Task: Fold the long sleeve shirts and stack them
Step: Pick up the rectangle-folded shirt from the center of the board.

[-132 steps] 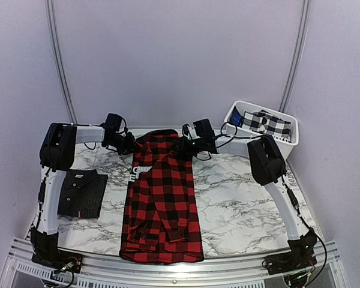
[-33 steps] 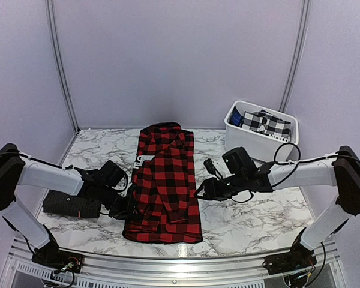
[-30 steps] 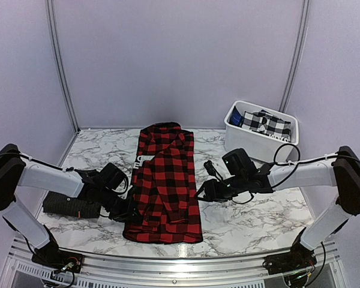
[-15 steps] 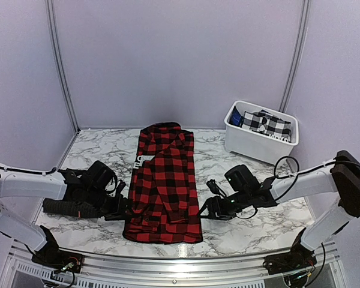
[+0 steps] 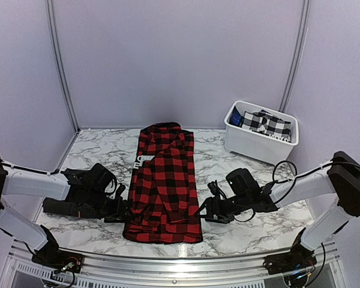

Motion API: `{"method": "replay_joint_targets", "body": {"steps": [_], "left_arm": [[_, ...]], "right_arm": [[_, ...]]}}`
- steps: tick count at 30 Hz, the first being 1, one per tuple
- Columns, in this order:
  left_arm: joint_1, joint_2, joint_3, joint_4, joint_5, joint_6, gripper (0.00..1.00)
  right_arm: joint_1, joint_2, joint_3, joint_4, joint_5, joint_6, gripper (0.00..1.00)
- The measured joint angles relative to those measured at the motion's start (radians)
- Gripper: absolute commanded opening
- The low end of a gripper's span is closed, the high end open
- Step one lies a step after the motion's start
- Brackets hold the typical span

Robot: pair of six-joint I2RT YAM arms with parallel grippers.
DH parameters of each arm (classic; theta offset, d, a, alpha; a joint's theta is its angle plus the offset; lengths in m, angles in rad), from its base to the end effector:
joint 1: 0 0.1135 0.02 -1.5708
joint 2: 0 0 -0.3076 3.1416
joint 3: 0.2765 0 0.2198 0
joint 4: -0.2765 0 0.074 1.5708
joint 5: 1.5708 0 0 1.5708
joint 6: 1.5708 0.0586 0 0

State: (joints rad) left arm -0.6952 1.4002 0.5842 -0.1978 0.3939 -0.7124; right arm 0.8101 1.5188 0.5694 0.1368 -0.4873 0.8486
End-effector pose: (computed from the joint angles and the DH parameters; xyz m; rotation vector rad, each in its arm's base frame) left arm 0.1577 -0.1608 0.1950 0.1364 2.8151 -0.9487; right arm 0.1610 0.2090 0.1924 -0.2154 2.7056 1.2470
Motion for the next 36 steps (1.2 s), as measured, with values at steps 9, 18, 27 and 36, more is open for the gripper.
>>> {"method": "replay_joint_targets", "body": {"steps": [9,18,27,36], "left_arm": [[-0.011,0.037,-0.018,0.107,0.042,-0.034,0.39],[-0.073,0.059,-0.02,0.156,0.043,-0.08,0.32],[-0.096,0.06,-0.027,0.163,0.043,-0.113,0.26],[-0.096,0.06,-0.036,0.174,0.044,-0.119,0.22]], "right_arm": [[0.0,0.061,0.008,0.081,-0.029,0.05,0.64],[-0.01,0.066,0.042,0.016,-0.028,0.029,0.64],[0.002,0.091,0.045,0.047,-0.048,0.048,0.57],[0.006,0.132,0.049,0.1,-0.063,0.098,0.47]]}}
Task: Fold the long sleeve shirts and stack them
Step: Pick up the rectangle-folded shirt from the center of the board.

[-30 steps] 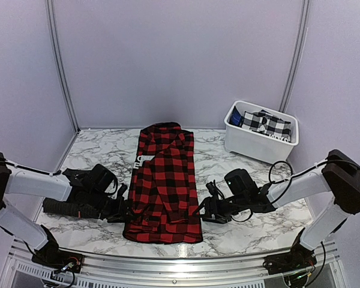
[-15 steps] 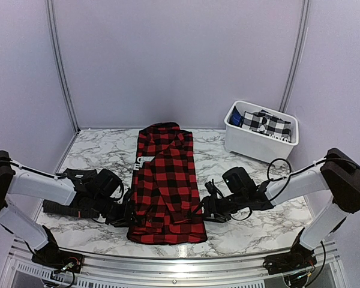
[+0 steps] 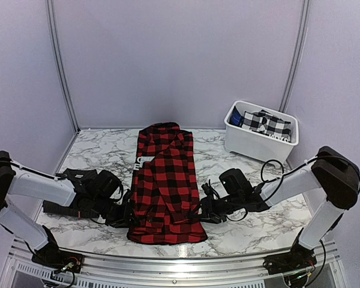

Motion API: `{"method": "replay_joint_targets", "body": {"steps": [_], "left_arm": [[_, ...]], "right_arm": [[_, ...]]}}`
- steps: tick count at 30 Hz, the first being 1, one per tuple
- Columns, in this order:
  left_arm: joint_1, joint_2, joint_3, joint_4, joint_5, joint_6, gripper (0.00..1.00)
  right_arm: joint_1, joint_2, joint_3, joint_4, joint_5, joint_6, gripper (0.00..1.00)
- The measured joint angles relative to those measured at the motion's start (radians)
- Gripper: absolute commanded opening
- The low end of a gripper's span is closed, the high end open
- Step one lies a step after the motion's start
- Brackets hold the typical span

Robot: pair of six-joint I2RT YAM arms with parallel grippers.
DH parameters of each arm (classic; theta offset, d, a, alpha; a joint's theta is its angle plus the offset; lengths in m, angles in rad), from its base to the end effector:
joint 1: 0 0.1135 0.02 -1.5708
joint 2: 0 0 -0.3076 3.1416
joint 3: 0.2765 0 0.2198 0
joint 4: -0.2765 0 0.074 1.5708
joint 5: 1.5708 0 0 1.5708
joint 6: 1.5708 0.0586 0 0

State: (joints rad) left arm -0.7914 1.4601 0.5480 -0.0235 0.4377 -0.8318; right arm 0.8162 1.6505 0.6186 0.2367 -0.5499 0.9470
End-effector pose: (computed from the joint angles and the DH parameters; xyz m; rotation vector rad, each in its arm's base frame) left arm 0.1498 -0.1870 0.1864 0.1485 2.8102 -1.0989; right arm 0.1772 0.2332 0.1809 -0.1357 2.7489 1.3524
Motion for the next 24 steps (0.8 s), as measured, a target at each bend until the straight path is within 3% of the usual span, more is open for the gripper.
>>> {"method": "replay_joint_targets", "body": {"steps": [9,24], "left_arm": [[0.0,0.0,-0.002,0.003,0.0,0.0,0.2],[0.0,-0.002,-0.002,0.021,0.018,0.002,0.1]], "right_arm": [[0.002,0.058,0.048,0.024,-0.017,0.015,0.44],[0.024,0.101,0.103,-0.048,-0.018,0.01,0.05]]}}
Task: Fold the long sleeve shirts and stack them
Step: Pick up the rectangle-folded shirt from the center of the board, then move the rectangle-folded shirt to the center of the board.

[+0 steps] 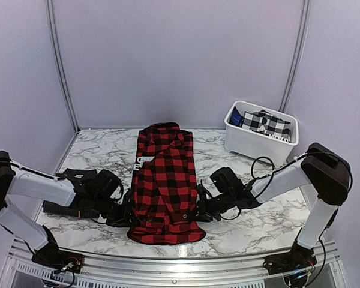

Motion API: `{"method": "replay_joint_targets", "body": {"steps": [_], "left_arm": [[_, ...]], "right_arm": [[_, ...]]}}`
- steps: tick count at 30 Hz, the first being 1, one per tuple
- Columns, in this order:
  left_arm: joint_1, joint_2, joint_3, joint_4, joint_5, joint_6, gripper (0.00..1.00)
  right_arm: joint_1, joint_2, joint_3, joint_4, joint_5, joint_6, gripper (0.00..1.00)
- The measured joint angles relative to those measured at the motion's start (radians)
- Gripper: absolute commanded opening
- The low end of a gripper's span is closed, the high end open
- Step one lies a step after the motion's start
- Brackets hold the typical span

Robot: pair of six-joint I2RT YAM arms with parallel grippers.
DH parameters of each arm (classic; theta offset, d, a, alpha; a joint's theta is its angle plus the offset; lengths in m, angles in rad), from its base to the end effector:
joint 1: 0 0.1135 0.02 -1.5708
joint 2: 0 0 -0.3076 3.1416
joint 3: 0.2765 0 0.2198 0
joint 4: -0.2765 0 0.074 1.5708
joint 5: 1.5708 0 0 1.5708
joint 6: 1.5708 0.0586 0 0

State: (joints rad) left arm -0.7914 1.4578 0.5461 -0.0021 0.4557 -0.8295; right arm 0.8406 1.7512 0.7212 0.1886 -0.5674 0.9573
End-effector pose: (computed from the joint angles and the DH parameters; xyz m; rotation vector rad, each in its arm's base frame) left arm 0.1500 -0.1885 0.1885 0.1672 2.7919 -1.1342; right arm 0.1885 0.2577 0.1737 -0.1480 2.8160 1.3460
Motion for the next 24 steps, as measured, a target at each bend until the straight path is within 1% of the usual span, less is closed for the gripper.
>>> {"method": "replay_joint_targets", "body": {"steps": [1,2,6,12,16,20,24], "left_arm": [[0.0,-0.002,0.0,0.001,0.001,0.0,0.08],[0.0,-0.004,0.0,0.0,0.002,-0.002,0.07],[0.0,-0.039,0.002,-0.005,0.004,-0.002,0.0],[0.015,-0.09,0.077,-0.058,-0.004,0.003,0.0],[0.065,-0.093,0.149,-0.075,-0.004,0.016,0.0],[0.14,-0.027,0.245,-0.087,-0.007,0.053,0.0],[0.254,0.129,0.379,-0.068,-0.017,0.086,0.0]], "right_arm": [[0.0,0.0,0.005,-0.007,0.001,-0.003,0.01],[0.0,0.0,0.008,-0.012,0.001,-0.005,0.0],[0.002,-0.002,0.019,-0.035,0.005,-0.009,0.0],[0.002,-0.038,0.063,-0.08,0.003,-0.008,0.0],[-0.019,-0.051,0.139,-0.092,-0.005,-0.013,0.0],[-0.079,-0.02,0.27,-0.095,-0.008,-0.047,0.0],[-0.159,0.081,0.397,-0.038,-0.006,-0.069,0.0]]}}
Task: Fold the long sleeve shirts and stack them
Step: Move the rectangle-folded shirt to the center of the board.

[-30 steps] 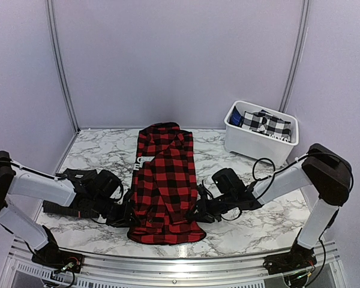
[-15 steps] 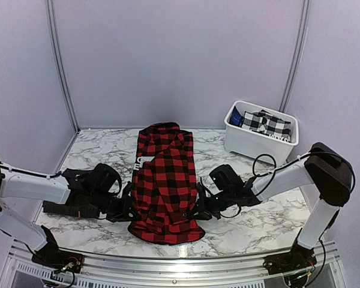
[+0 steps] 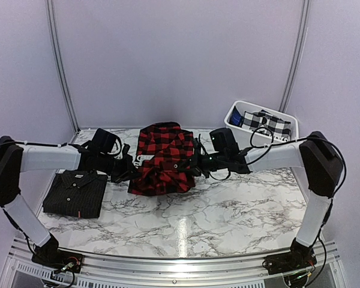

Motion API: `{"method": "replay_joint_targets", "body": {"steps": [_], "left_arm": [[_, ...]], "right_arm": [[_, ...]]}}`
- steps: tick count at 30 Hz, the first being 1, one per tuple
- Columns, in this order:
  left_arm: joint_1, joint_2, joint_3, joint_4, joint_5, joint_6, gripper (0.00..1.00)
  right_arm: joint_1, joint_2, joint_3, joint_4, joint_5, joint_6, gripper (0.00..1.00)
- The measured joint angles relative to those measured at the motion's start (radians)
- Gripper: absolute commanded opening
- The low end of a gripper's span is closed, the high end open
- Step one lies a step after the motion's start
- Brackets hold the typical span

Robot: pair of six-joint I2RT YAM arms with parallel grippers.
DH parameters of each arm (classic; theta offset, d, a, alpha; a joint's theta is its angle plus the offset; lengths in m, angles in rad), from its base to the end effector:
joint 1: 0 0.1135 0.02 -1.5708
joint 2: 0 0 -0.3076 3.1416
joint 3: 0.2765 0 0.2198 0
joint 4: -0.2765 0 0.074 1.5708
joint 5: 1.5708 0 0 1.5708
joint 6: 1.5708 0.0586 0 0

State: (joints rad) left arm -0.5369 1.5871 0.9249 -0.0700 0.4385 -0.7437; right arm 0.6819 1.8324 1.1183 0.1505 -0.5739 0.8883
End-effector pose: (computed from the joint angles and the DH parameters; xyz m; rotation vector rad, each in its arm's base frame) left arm 0.2650 -0.1867 0.2534 -0.0110 2.5044 -1.1090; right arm 0.2927 0.2786 0.2517 -0.1415 2.4381 1.4420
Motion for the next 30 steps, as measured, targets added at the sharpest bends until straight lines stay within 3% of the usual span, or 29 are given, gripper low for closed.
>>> {"method": "replay_joint_targets", "body": {"steps": [6,13,22,30], "left_arm": [[0.117,0.266,0.192,0.092,-0.013,0.008,0.0],[0.131,0.45,0.273,0.166,-0.002,0.001,0.0],[0.091,0.403,0.156,0.257,-0.001,-0.039,0.0],[-0.098,0.187,-0.061,0.267,-0.075,-0.14,0.0]], "right_arm": [[-0.075,0.232,0.157,0.067,0.024,-0.002,0.0],[-0.096,0.359,0.195,0.103,0.06,0.002,0.0],[-0.097,0.305,0.071,0.142,0.076,-0.015,0.0],[-0.076,0.104,-0.176,0.109,0.082,-0.075,0.0]]}}
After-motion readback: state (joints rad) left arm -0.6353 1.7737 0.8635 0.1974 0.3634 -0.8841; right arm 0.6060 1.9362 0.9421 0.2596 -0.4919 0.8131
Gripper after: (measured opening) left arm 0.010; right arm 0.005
